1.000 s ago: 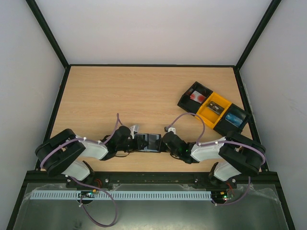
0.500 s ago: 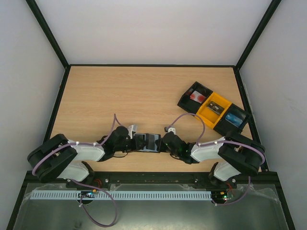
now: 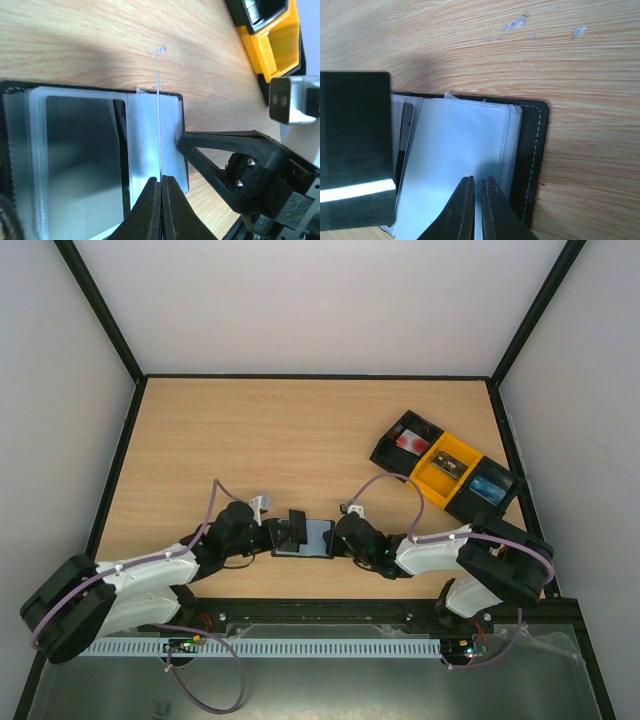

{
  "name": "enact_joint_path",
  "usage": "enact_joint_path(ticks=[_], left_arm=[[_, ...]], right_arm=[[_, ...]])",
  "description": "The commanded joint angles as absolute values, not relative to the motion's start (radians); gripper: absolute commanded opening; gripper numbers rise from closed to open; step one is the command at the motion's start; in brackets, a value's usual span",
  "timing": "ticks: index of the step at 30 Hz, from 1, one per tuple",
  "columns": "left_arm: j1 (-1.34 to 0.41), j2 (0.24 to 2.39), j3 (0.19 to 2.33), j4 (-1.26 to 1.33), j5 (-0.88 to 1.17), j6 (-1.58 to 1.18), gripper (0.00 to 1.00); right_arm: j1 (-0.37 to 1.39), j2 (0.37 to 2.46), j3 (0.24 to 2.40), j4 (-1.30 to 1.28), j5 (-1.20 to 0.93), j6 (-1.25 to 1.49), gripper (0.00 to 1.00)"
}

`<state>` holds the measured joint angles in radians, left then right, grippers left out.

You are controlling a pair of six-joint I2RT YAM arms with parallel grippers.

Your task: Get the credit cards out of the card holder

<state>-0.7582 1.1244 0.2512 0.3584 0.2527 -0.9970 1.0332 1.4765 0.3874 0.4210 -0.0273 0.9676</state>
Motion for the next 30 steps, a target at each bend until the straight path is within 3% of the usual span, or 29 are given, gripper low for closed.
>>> enact_joint_path(ticks=[1,12,16,25,30], left_arm=[[-0.733,1.021,0.252,0.235,0.208,-0.976,0.03],[-0.607,0.811,0.279,0.109,0.317,-0.973,0.03],[-0.536,0.751,0.300,0.076,0.408,-0.992,0.03],[-0.432,0.675,0.413,-0.134,0.531,-1.013,0.03],[-0.430,0.605,0.393,-0.130,0.539,-1.122,0.03]], right_arm=[[1.031,1.455,0.439,0.223,0.003,0.912,0.08],[1.092,1.301,0.544,0.183,0.092,0.666,0.16],[1.125,1.273,0.556,0.255,0.184,0.491,0.19],[1.205,1.173,0.402,0.617,0.145,-0.077,0.26],[1.213,1.193,0.403,0.610,0.111,-0.304,0.27]])
